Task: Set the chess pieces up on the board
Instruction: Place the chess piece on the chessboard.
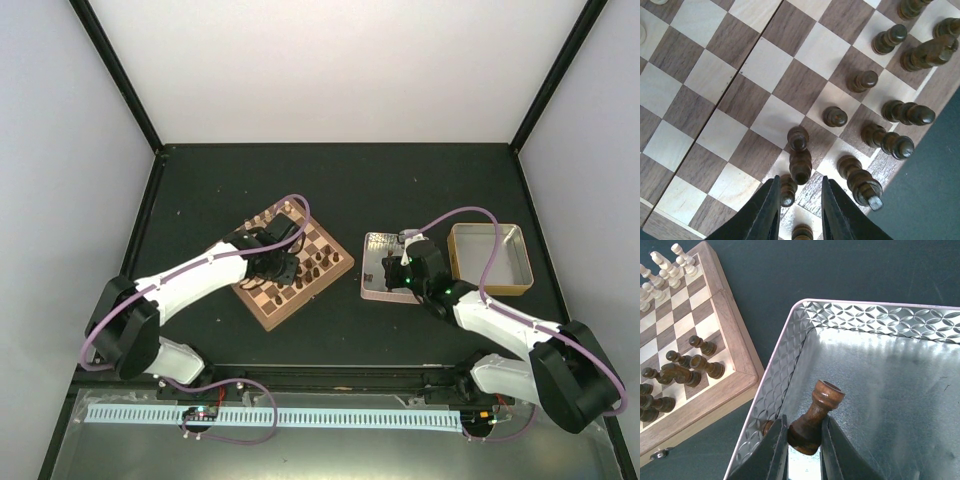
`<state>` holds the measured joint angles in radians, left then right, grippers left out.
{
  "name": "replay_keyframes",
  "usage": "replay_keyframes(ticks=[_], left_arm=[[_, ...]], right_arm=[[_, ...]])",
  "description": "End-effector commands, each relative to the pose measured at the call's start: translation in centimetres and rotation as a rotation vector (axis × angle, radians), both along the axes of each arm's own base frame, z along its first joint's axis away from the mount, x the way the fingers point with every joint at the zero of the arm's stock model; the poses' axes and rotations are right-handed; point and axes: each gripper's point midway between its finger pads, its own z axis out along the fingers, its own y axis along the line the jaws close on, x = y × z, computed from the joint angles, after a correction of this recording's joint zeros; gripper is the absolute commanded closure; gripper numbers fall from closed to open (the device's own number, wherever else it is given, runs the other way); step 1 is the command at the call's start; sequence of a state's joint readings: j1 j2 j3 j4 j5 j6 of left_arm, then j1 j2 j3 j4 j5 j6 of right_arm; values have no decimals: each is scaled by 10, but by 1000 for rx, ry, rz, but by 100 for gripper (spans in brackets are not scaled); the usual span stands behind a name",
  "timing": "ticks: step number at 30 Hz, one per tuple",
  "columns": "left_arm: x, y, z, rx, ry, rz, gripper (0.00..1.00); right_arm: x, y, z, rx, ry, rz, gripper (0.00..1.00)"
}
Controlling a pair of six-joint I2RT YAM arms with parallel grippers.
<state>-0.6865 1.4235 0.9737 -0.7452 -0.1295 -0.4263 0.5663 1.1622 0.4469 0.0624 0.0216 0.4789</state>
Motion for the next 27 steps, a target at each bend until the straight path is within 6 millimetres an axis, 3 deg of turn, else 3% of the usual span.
replay_keyframes(ticks=[1, 11, 21, 27], left_arm=[[15, -9, 10, -38, -25, 6, 75], [18, -8, -6, -23, 15, 3, 76], [17, -7, -12, -12, 39, -1, 91], [8, -12, -6, -52, 68, -26, 95]], right_arm=[[5, 1, 11, 19, -34, -16, 91], [6, 1, 10, 17, -30, -15, 91], [6, 1, 10, 11, -31, -17, 91], [7, 0, 10, 6, -35, -19, 91]])
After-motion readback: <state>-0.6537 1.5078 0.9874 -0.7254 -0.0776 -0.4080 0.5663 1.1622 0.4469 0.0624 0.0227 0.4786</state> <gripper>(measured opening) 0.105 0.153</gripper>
